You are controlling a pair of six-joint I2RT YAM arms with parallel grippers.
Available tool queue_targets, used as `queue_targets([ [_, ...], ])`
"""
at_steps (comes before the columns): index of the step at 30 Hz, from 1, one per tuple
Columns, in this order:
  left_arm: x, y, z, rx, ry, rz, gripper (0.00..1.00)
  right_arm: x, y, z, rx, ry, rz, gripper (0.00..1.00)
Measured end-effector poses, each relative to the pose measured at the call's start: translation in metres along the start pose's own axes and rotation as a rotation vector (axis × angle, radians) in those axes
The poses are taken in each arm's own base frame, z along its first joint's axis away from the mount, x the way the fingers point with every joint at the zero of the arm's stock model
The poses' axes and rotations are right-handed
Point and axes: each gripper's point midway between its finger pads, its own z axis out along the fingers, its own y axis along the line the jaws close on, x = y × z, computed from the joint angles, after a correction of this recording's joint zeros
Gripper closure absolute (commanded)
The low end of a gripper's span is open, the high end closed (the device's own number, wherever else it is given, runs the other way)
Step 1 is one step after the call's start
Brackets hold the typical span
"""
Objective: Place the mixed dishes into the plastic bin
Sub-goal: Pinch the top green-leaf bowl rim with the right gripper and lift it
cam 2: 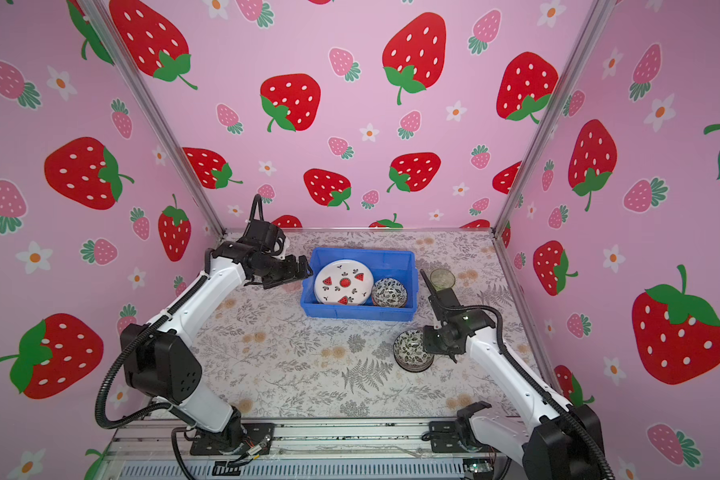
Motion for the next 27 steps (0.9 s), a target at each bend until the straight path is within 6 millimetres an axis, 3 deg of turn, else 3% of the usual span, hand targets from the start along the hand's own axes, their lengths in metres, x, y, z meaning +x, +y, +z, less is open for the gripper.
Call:
queue_targets([
  [19,0.0022,-0.0051,0.0004,0.018,0.008,0.002,0.01,-0.0001,0.0007,0.0036,0.0,0.012,-0.004,0.82],
  [27,0.0032,-0.0067,0.0012,0.021,0.012,0.004,0.01,0.0009,0.0003,0.0082,0.004,0.023,-0.007,0.89],
])
